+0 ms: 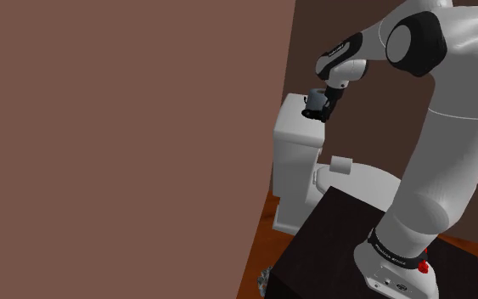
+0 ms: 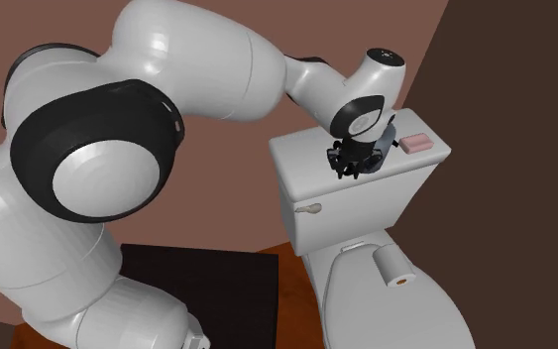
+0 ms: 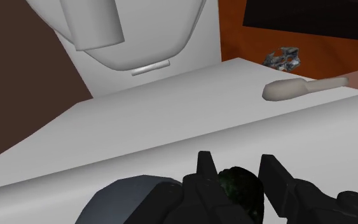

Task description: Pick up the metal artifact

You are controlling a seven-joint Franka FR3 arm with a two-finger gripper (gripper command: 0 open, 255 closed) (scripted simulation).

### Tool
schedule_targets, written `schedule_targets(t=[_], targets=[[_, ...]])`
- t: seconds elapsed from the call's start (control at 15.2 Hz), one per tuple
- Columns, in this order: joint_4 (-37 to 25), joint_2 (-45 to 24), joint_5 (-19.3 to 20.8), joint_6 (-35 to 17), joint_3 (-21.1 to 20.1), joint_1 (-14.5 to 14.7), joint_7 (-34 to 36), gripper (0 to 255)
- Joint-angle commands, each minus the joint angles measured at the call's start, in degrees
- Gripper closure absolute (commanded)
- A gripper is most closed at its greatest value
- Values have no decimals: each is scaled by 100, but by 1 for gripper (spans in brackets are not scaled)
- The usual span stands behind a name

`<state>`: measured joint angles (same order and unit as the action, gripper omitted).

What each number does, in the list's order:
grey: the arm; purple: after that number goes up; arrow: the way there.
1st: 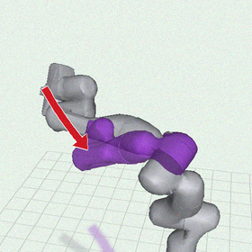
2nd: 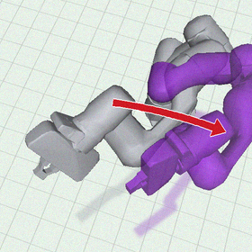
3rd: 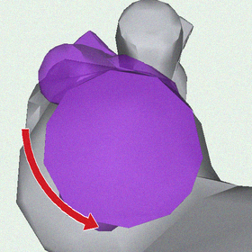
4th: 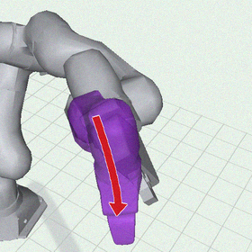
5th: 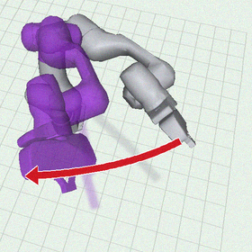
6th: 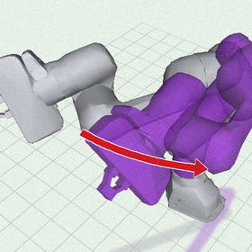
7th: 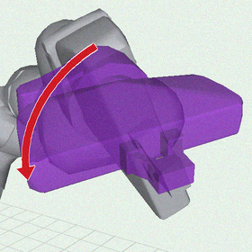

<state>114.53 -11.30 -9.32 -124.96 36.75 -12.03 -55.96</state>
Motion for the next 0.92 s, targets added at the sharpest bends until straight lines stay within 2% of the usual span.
schedule_targets(t=[0.0,0.86], targets=[[-63,71,63,120,19,13,39,255],[-617,454,380,968,81,83,263,255]])
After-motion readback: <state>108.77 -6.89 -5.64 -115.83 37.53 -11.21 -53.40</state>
